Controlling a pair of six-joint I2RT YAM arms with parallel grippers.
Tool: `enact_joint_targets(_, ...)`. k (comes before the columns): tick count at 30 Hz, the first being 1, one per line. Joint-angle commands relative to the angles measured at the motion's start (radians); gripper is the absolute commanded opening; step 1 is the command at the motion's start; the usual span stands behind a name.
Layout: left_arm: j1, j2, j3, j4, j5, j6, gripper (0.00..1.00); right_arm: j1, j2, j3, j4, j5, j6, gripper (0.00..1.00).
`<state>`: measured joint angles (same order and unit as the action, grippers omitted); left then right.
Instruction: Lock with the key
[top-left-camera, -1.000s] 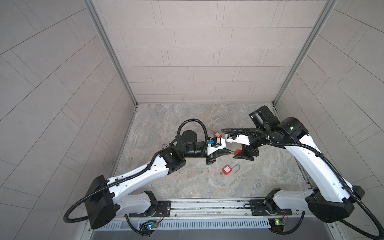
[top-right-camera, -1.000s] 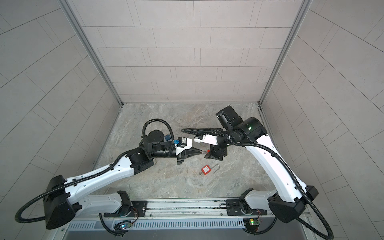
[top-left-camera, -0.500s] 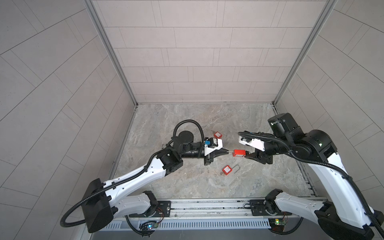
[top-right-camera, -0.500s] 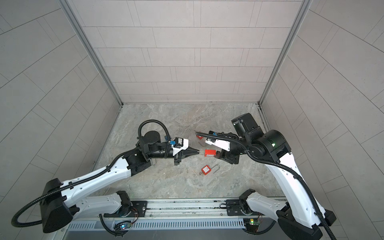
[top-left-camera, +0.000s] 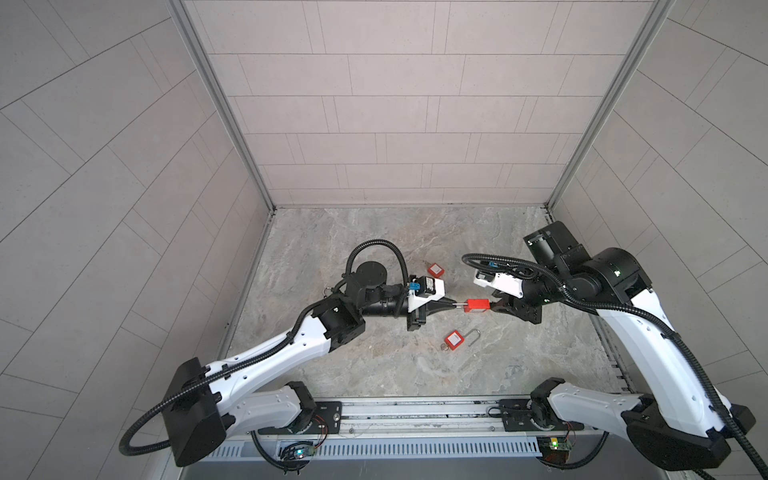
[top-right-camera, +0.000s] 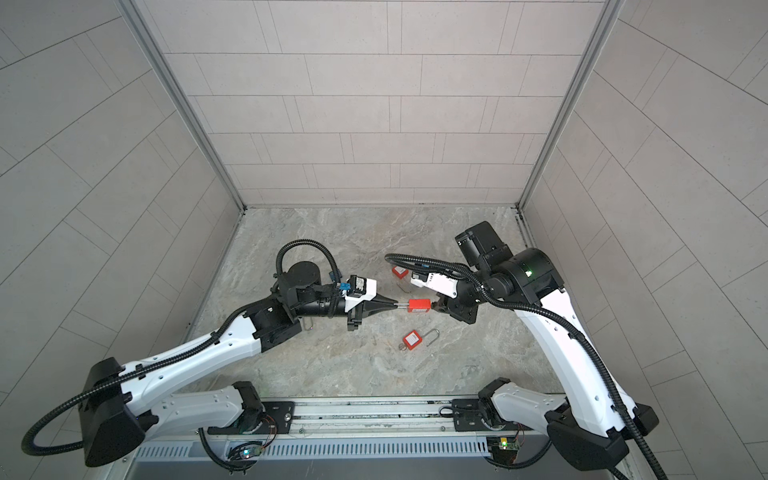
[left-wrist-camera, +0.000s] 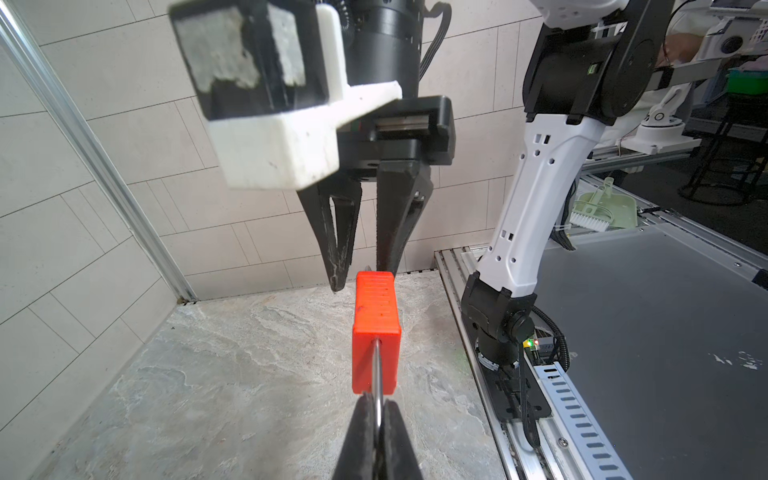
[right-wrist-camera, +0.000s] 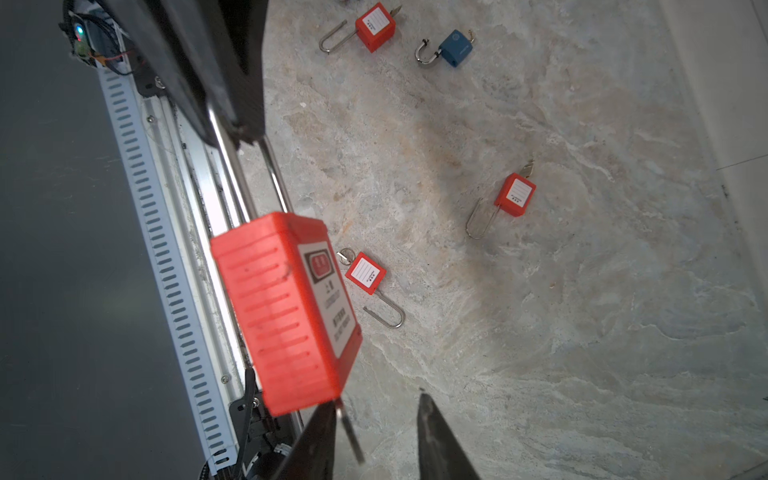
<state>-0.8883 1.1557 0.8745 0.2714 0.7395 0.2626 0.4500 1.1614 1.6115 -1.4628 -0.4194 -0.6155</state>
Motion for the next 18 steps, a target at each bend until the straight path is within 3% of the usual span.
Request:
enact_joint_targets(1, 0.002, -0.021, 0.019, 0.037, 0.026, 0.009, 0.0, -0.005, -0.016, -0.016, 0.026, -0.018, -0.024, 0.32)
enact_joint_targets(12, 0.002, -0.013, 0.038, 0.005, 0.035, -0.016, 0.0, -0.004, -0.032, -0.045, 0.024, -0.069, -0.075, 0.26)
enact_joint_targets(18, 0.026, -0.032, 0.059, -0.088, 0.048, 0.023, 0.0, 0.001, -0.025, -0.044, 0.035, -0.077, -0.118, 0.16)
